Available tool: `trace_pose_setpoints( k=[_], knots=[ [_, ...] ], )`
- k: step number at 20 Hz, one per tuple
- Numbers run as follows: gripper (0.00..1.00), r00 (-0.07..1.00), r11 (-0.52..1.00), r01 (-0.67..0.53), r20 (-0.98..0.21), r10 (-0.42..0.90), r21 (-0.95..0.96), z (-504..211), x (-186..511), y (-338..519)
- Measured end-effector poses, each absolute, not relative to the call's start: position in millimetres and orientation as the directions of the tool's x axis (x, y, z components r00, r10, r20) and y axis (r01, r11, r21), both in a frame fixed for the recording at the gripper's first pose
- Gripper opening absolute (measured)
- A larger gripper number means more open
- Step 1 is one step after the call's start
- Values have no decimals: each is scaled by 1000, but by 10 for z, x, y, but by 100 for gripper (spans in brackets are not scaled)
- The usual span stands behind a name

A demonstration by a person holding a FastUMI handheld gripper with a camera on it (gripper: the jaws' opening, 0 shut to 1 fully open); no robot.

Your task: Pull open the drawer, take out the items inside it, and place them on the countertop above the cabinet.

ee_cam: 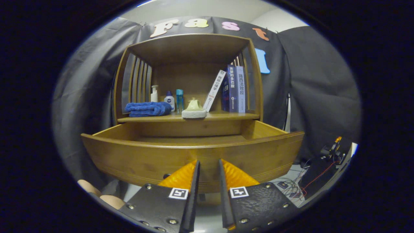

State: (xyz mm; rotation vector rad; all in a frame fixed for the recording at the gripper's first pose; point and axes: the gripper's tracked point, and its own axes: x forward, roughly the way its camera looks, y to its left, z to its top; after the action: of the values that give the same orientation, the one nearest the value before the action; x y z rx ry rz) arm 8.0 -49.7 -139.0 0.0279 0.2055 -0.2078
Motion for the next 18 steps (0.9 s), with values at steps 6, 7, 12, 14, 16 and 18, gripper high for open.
trace_pose_setpoints(
  k=[6,7,12,14,16,18],
  knots=[
    [53,949,966,235,-240,-203,111,-1431,251,-657],
    [57,950,967,230,-243,-198,108,-1422,278,-678],
    [73,958,978,207,-196,-208,-27,-1328,508,-705],
    [73,958,976,205,-190,-214,-69,-1315,597,-714],
    [73,959,977,202,-187,-212,-70,-1338,656,-707],
    [72,960,979,201,-187,-206,-45,-1352,717,-716]
  ],
)
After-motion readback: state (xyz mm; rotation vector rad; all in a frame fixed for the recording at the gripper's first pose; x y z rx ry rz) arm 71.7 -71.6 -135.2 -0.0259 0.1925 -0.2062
